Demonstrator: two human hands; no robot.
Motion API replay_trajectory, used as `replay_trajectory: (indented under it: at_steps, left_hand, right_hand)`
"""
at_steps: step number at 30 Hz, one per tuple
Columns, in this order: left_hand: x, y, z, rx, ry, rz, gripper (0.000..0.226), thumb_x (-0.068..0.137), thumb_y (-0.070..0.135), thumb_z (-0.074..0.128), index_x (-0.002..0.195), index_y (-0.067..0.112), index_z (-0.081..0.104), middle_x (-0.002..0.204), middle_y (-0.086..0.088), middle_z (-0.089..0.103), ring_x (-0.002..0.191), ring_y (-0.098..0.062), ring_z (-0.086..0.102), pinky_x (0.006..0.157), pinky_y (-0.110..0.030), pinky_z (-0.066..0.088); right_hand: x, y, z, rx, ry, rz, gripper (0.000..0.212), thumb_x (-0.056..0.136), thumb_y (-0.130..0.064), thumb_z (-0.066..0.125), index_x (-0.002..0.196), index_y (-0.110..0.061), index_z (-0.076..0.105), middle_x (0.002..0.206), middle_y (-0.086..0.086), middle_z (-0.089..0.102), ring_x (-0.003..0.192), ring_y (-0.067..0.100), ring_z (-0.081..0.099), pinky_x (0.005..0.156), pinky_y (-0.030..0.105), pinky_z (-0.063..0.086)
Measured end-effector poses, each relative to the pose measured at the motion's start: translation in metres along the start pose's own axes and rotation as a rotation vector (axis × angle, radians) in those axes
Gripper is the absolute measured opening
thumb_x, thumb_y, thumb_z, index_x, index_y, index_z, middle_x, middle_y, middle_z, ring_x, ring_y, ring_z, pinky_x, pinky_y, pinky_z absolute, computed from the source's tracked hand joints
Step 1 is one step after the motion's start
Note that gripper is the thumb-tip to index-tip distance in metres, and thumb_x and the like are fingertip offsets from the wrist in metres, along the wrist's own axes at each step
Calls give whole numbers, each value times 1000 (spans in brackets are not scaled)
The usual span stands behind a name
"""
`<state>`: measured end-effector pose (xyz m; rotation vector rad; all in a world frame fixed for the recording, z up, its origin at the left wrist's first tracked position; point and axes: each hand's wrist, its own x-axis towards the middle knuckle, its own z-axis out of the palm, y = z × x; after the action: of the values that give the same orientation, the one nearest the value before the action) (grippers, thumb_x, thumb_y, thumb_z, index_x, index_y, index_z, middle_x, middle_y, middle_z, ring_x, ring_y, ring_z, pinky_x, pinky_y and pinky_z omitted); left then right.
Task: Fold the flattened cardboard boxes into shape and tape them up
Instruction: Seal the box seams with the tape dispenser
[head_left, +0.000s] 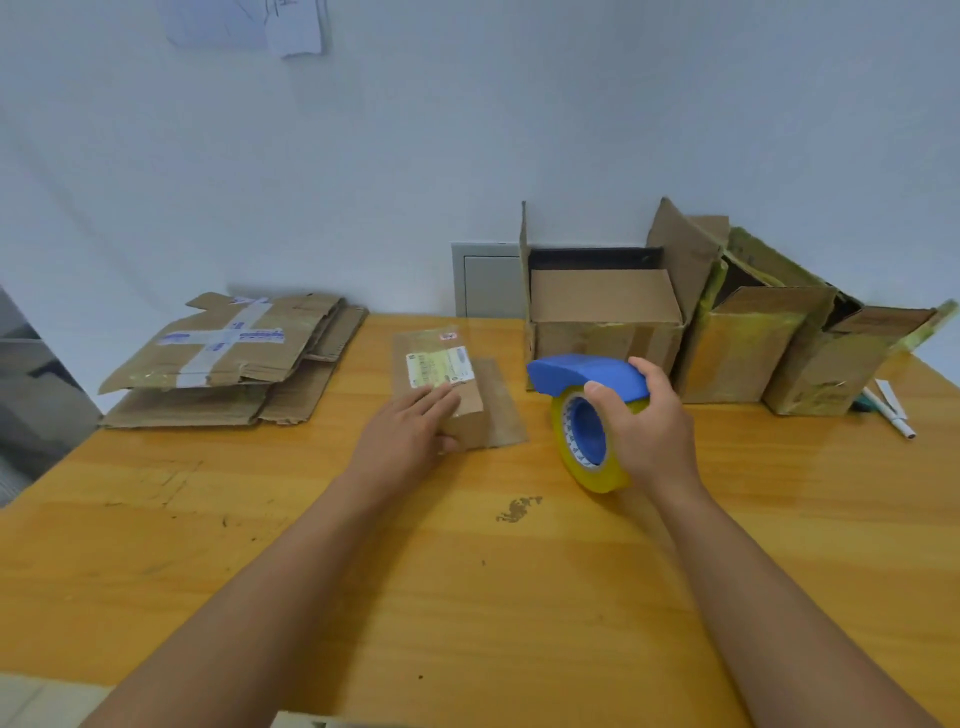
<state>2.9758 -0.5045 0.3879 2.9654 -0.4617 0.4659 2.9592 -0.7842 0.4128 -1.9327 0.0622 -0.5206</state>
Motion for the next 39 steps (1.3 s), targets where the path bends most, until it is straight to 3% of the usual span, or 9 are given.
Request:
replay_trajectory:
  at_steps: [2, 5, 10, 13, 16, 21, 29, 34, 39]
  left_hand:
    - [-6, -4, -3, -53, 5, 39, 51, 103, 42, 46, 151, 27, 40, 159, 2, 33, 149, -24, 26, 117, -40, 25]
    - [-10, -8, -3, -123, -7, -12, 47, 106, 40, 38, 153, 33, 36, 162, 3, 26, 150, -23, 17, 119, -35, 19]
    - [-10, -7, -5, -277, 52, -68, 46, 102, 35, 50, 145, 19, 47, 155, 3, 40, 146, -17, 29, 110, -32, 34]
    - [-13, -8, -5, -302, 88, -13, 40, 100, 32, 56, 135, 12, 58, 152, -1, 45, 142, -18, 35, 111, -36, 38]
    - [-18, -10, -3, -310, 134, 23, 38, 97, 31, 61, 130, 12, 61, 141, -5, 48, 124, -22, 50, 94, -38, 50]
    - [-12, -15, -4, -250, 179, 56, 37, 92, 30, 69, 125, 13, 63, 125, -3, 59, 108, -24, 58, 80, -35, 50]
    - [-15, -14, -4, -264, 181, 45, 33, 90, 24, 71, 120, 10, 66, 131, -4, 60, 116, -26, 56, 87, -35, 48]
    - [-13, -14, -6, -290, 163, -10, 37, 94, 38, 64, 124, 17, 60, 130, 2, 59, 112, -18, 55, 87, -32, 48]
    - [-15, -9, -5, -291, 219, 5, 28, 93, 27, 68, 113, 7, 68, 121, -5, 66, 109, -27, 60, 83, -39, 52]
  right_hand:
    - [-6, -13, 9, 56, -8, -70, 71, 77, -61, 63, 138, -27, 50, 100, -27, 52, 91, -17, 53, 62, 6, 44]
    - [-9, -36, 20, 150, -29, -152, 76, 74, -66, 59, 138, -27, 49, 102, -27, 54, 93, -17, 53, 67, 5, 44]
    - [2, -66, 47, 229, -66, -193, 79, 79, -62, 59, 147, -25, 41, 101, -52, 47, 100, -21, 50, 72, 2, 42]
    - [5, -73, 71, 219, -93, -188, 78, 84, -58, 61, 150, -25, 38, 100, -45, 48, 96, -22, 50, 69, 1, 42]
    - [3, -72, 88, 176, -136, -197, 78, 84, -58, 60, 150, -23, 37, 100, -35, 50, 90, -19, 52, 65, 3, 43]
    - [10, -72, 92, 138, -172, -195, 76, 82, -62, 58, 148, -27, 39, 101, -29, 51, 90, -16, 54, 65, 5, 44]
    - [11, -69, 82, 156, -173, -126, 76, 81, -63, 57, 148, -31, 41, 107, -33, 49, 96, -23, 49, 66, 2, 43]
    - [8, -71, 76, 146, -185, -104, 79, 81, -65, 56, 151, -34, 37, 112, -34, 46, 101, -22, 47, 70, 9, 42]
    - [6, -71, 73, 131, -214, -105, 81, 81, -65, 57, 152, -35, 35, 115, -33, 46, 104, -13, 51, 73, 11, 42]
